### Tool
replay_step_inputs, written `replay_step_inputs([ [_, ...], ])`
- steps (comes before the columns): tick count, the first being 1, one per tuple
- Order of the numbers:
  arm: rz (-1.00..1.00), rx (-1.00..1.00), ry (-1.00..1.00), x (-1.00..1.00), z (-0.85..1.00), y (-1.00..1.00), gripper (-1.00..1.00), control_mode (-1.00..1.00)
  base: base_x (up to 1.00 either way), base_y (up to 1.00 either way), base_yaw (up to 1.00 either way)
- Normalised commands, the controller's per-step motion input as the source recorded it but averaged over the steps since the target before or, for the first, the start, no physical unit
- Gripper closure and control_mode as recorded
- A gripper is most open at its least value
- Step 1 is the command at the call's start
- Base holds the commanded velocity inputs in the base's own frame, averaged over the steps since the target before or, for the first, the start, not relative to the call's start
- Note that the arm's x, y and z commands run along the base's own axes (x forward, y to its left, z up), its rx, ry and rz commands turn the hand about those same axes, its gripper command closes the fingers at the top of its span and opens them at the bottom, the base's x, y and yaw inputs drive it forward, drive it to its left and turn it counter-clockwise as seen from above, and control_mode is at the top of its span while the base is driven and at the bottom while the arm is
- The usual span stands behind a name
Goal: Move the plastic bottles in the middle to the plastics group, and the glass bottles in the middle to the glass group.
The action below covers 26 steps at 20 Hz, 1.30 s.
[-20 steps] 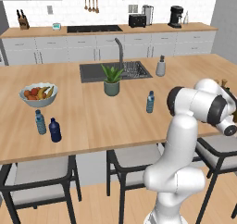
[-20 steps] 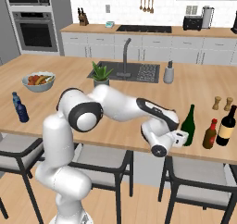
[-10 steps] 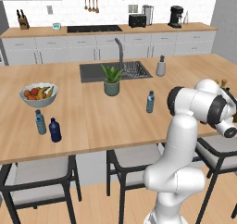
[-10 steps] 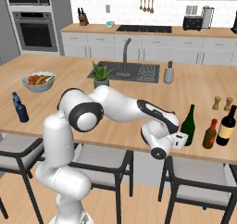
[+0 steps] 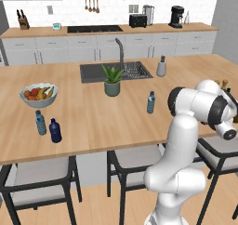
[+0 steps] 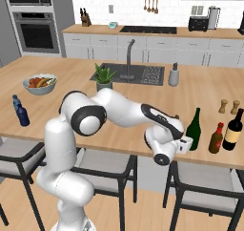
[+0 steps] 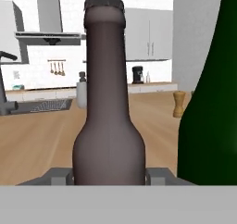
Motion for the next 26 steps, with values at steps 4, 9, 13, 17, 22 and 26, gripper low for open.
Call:
replay_step_inputs([
  [4,0.00,-0.04,-0.06,0.00,0.00,0.00,1.00,-1.00,0.00,0.00,0.00],
  [9,0.00,-0.01,-0.01,0.00,0.00,0.02,1.00,-1.00,0.00,0.00,0.00],
  [13,0.00,0.00,0.00,0.00,0.00,0.00,-1.00,-1.00,0.00,0.00,0.00],
  [17,0.00,0.00,0.00,0.00,0.00,0.00,-1.00,-1.00,0.00,0.00,0.00],
  [22,0.00,0.00,0.00,0.00,0.00,0.00,-1.00,-1.00,0.00,0.00,0.00],
  [26,0.00,0.00,0.00,0.00,0.01,0.00,-1.00,-1.00,0.00,0.00,0.00],
])
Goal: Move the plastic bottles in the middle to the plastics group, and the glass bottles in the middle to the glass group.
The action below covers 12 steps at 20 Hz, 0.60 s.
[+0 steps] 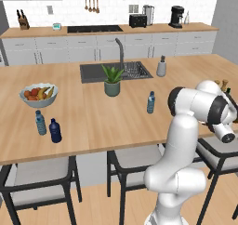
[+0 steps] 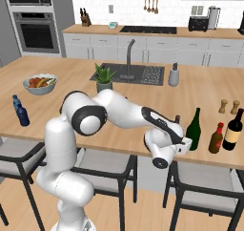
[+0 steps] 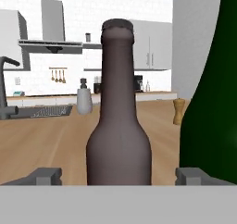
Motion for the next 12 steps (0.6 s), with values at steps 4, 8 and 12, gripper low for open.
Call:
replay_step_inputs([
  [4,0.00,-0.01,0.00,-0.12,0.29,0.03,-1.00,-1.00,0.00,0.00,0.00],
  [8,0.02,-0.01,0.00,-0.22,0.97,0.05,-1.00,-1.00,0.00,0.00,0.00],
  [12,0.03,0.00,0.00,-0.25,1.00,0.00,-1.00,-1.00,0.00,0.00,0.00],
])
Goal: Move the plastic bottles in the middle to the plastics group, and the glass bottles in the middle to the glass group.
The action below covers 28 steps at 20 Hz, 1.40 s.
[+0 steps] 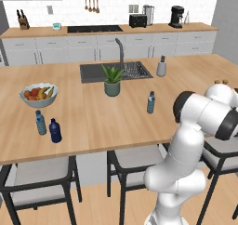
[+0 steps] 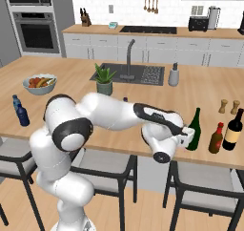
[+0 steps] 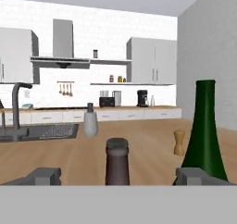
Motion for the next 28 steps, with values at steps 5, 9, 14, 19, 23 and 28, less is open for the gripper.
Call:
replay_step_inputs([
  [5,0.03,0.00,0.00,-0.26,1.00,0.01,-1.00,-1.00,0.00,0.00,0.00],
  [9,0.00,0.00,0.05,-0.04,1.00,0.10,-1.00,-1.00,0.00,0.00,0.00],
  [14,0.03,-0.01,0.29,0.00,1.00,0.16,-1.00,-1.00,0.00,0.00,0.00],
  [19,0.07,-0.08,0.67,0.09,0.79,0.46,-1.00,-1.00,0.00,0.00,0.00],
  [23,0.07,-0.08,0.78,0.06,0.32,0.71,-1.00,-1.00,0.00,0.00,0.00],
  [28,0.07,0.00,0.61,0.00,0.68,0.43,-1.00,-1.00,0.00,0.00,0.00],
])
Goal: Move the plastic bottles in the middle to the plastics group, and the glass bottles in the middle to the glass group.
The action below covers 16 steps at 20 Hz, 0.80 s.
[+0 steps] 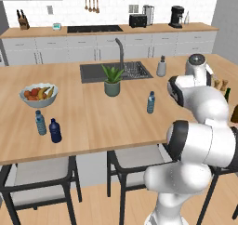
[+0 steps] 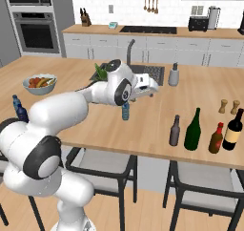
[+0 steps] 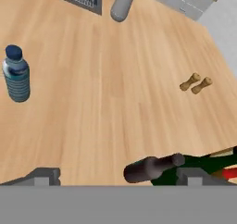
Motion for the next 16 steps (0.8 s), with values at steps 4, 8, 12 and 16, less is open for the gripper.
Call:
replay_step_inputs([
  [4,0.00,0.09,0.10,-0.10,0.44,0.06,-1.00,-1.00,0.00,0.00,0.00],
  [8,0.00,0.15,0.04,-0.16,-0.11,0.12,-1.00,-1.00,0.00,0.00,0.00],
  [12,0.06,0.20,0.00,-0.02,-0.48,0.36,-1.00,-1.00,0.00,0.00,0.00],
  [16,0.07,0.15,0.00,0.10,-0.48,0.66,-1.00,-1.00,0.00,0.00,0.00],
])
